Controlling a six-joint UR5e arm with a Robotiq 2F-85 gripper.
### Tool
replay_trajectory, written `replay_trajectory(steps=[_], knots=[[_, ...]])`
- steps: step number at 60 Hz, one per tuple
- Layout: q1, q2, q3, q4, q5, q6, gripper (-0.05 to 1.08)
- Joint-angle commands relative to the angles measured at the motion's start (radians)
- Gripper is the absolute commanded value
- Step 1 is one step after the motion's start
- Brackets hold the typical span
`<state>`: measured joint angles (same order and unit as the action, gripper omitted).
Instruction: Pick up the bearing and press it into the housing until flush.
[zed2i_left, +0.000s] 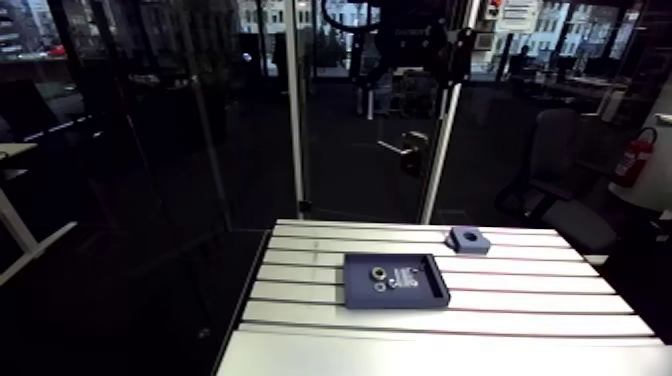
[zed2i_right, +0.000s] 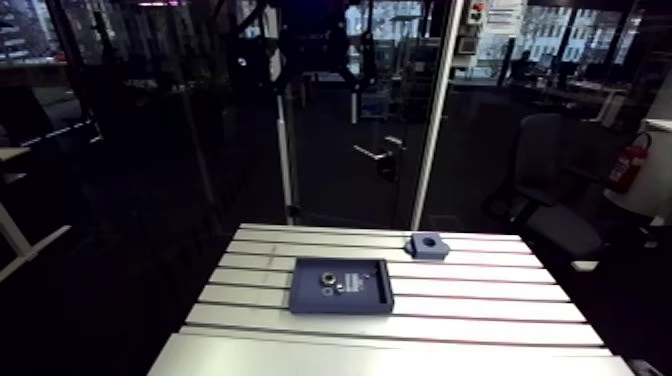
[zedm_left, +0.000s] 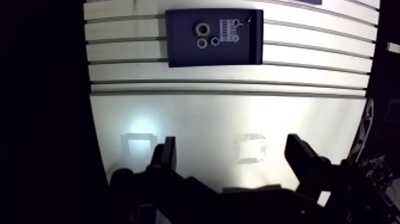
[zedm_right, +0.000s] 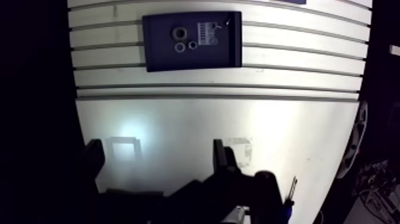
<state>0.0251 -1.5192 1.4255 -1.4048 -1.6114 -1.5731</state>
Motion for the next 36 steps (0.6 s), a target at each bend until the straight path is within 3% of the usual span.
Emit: replay_trajectory(steps=[1,9,15,36], knots=[[-0.002,0.000,0.026,-0.011,0.000,0.000,0.00],[-0.005,0.003,0.087,-0.069,0.000,-0.030,0.00],[-0.005,0.003,0.157,-0.188,-0.002,-0.071,0.00],[-0.042,0.048,0.282,-0.329,0.000,-0.077,0.00]])
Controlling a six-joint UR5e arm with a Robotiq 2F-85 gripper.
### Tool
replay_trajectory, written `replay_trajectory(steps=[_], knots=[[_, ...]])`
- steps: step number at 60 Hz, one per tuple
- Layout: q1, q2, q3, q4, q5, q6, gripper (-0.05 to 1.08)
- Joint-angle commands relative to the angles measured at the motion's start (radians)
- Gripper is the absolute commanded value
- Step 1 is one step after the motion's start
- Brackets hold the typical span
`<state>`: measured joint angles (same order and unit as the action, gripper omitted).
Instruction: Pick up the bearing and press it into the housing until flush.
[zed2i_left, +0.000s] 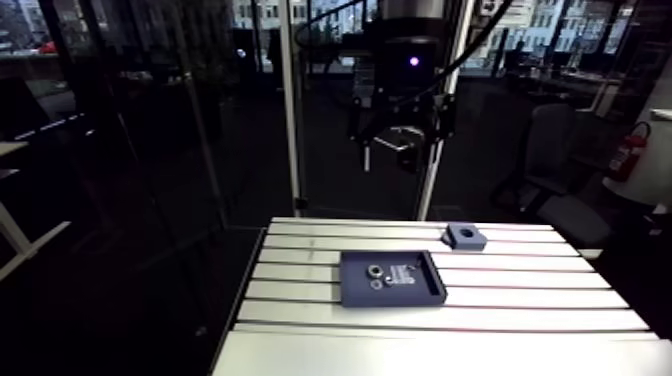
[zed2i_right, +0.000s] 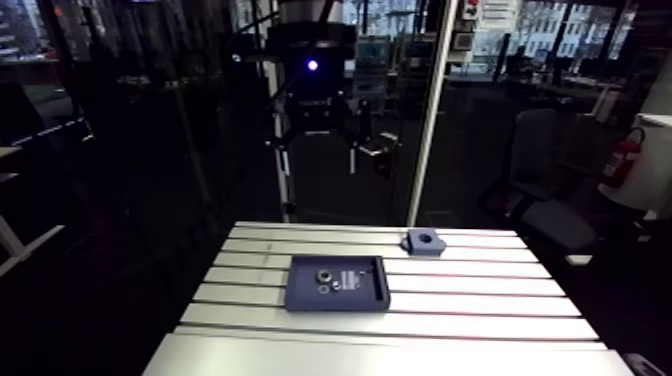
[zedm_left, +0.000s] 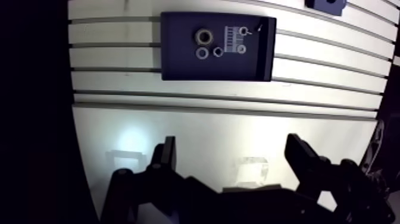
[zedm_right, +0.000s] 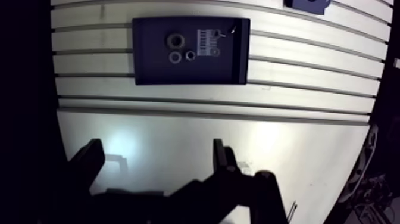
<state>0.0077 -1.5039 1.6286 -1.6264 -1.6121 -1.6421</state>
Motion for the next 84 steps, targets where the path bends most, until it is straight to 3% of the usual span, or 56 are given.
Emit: replay_trajectory(steps=[1,14,33,84], knots=[[-0.024,0.033,0.079,-0.108,0.001,-0.008,0.00],[-0.041,0.083,0.144,-0.235,0.005,-0.045,0.00],[-0.040,0.173,0.165,-0.373,0.013,-0.048,0.00],[-0.041,0.278,0.196,-0.475,0.009,-0.044,0.00]])
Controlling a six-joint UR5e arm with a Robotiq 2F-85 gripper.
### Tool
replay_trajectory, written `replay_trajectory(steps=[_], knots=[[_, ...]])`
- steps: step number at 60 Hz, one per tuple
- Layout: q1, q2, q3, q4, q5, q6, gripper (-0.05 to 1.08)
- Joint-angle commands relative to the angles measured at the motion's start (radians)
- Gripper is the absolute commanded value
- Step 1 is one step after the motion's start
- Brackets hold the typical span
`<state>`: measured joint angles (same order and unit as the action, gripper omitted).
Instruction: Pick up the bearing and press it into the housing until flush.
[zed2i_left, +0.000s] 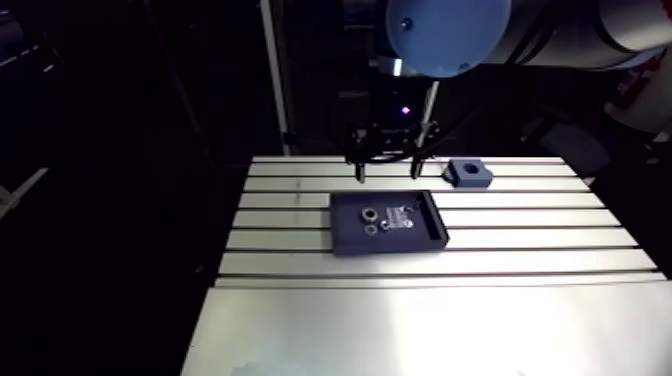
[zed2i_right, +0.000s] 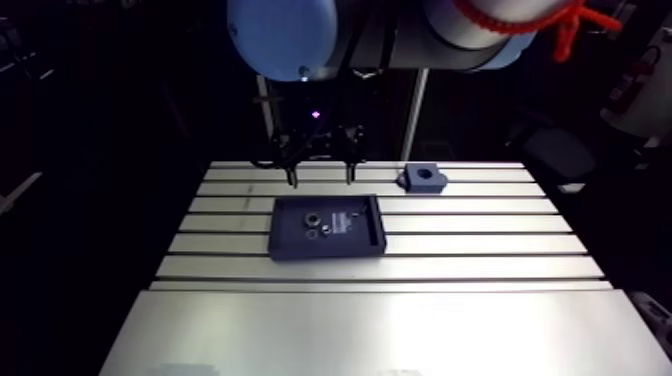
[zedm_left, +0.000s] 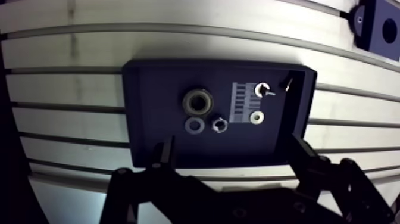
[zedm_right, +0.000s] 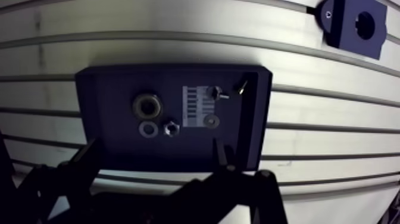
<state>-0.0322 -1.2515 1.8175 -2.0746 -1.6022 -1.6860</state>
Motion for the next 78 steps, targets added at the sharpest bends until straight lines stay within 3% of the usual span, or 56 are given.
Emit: replay_trajectory(steps=[1,17,33,56,78], knots=[[-0.001,0.026,0.007,-0.027,-0.001,0.000,0.00],[0.000,0.045,0.024,-0.054,-0.005,0.008,0.00],[0.011,0.066,0.049,-0.109,0.006,0.015,0.00],[0.017,0.095,0.049,-0.117,0.002,0.029,0.01],[0.030,0.106,0.047,-0.117,0.002,0.038,0.10]])
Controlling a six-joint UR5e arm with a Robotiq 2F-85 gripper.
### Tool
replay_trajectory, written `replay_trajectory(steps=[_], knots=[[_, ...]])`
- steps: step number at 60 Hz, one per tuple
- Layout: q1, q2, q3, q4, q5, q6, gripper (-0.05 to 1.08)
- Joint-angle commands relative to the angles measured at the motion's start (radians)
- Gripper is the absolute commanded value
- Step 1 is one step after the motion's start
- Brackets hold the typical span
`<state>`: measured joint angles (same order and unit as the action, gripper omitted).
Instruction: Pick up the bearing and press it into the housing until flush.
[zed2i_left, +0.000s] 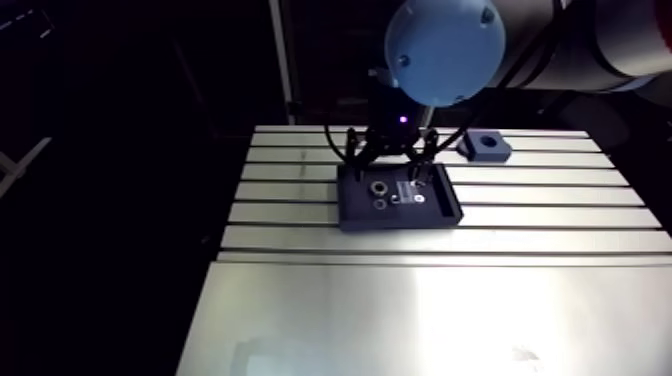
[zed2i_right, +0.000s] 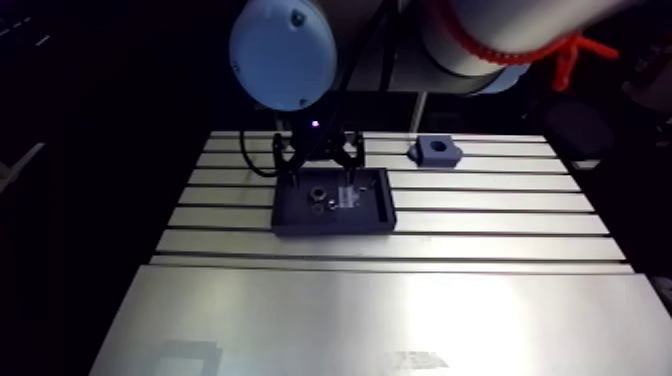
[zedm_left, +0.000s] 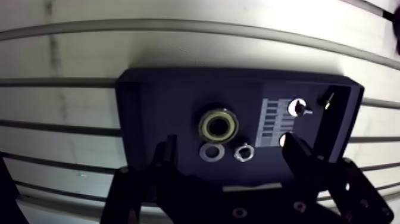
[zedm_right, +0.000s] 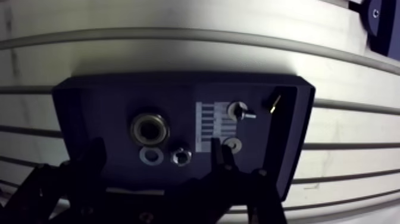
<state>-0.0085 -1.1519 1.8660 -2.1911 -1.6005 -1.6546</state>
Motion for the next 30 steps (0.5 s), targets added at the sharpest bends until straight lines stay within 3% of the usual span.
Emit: replay_trajectory(steps=[1,30], knots=[[0.008,0.007,-0.001,0.000,0.000,0.006,0.11],[0.012,0.019,0.000,-0.006,0.000,0.008,0.26]])
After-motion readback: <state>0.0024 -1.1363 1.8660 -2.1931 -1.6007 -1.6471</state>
